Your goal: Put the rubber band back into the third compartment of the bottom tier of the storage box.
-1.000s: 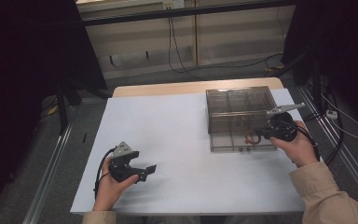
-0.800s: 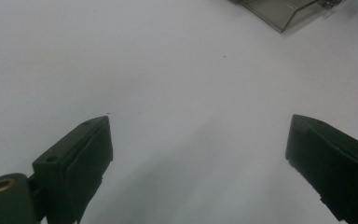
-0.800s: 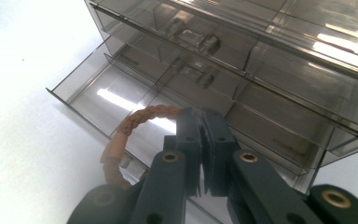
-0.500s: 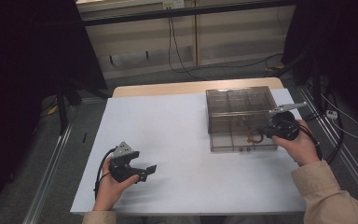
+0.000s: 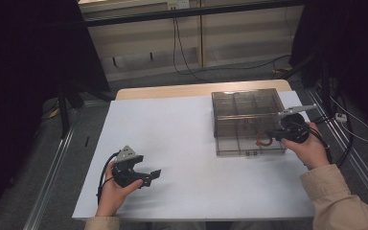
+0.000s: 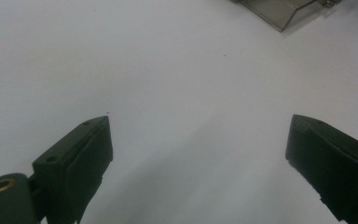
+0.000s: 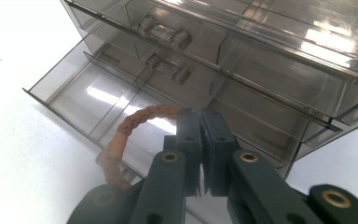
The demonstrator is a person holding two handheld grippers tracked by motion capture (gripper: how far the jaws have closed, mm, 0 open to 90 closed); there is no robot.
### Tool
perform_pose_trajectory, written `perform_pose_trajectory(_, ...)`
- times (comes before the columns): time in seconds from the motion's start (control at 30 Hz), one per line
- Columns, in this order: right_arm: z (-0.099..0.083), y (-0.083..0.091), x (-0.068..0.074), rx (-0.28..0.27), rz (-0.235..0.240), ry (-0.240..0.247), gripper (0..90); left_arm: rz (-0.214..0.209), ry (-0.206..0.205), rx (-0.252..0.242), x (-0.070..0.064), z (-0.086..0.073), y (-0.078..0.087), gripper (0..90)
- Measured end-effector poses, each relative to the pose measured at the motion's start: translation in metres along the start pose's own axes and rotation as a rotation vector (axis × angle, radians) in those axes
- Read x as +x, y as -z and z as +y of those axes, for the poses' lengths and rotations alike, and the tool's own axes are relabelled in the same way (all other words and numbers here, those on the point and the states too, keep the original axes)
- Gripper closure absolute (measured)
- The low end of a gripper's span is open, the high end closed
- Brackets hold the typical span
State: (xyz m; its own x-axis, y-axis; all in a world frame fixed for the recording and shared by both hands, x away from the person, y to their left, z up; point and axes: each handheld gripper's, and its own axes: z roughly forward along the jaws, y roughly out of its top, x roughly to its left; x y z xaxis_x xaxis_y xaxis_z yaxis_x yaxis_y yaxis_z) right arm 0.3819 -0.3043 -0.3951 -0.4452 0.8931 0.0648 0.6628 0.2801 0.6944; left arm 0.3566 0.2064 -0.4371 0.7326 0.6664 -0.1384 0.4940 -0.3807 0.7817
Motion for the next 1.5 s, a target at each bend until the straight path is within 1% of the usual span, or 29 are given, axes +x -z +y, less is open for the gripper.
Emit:
perform_pose_trajectory(0.1, 0.000, 0.000, -0.001, -0.002, -0.003, 0.000, 87.6, -0.005, 0.001, 0.005, 0.000, 0.000, 0.000, 7.4)
perform_pose_trajectory(0.27, -0.001, 0.000, -0.003, -0.003, -0.010, -0.003, 87.6, -0.002, 0.004, 0.002, -0.001, 0.000, 0.000, 7.4)
perform_pose_trajectory(0.63, -0.002, -0.001, -0.006, 0.006, -0.029, -0.010, 87.6, -0.001, -0.005, 0.002, 0.000, 0.000, 0.000, 7.4)
perform_pose_trajectory(1.0, -0.003, -0.005, -0.011, 0.022, -0.046, -0.015, 87.6, -0.002, -0.008, 0.005, 0.000, 0.000, 0.000, 7.4)
perform_pose_trajectory(1.1, -0.004, -0.006, -0.013, 0.016, -0.052, -0.012, 87.6, -0.001, -0.008, 0.005, 0.000, 0.000, 0.000, 7.4)
perform_pose_trajectory(1.2, -0.004, -0.006, -0.014, 0.020, -0.059, -0.025, 87.5, -0.001, -0.008, 0.007, 0.000, 0.000, 0.000, 7.4)
perform_pose_trajectory(1.3, -0.004, -0.007, -0.015, 0.018, -0.058, -0.020, 87.6, -0.004, -0.004, 0.006, -0.001, 0.000, -0.001, 7.4)
perform_pose_trajectory(1.37, -0.005, -0.008, -0.016, 0.021, -0.059, -0.021, 87.6, -0.002, -0.008, 0.007, 0.000, 0.000, -0.001, 7.4)
perform_pose_trajectory(1.5, -0.006, -0.010, -0.017, 0.024, -0.068, -0.026, 87.5, -0.003, -0.008, 0.007, 0.000, 0.000, 0.000, 7.4)
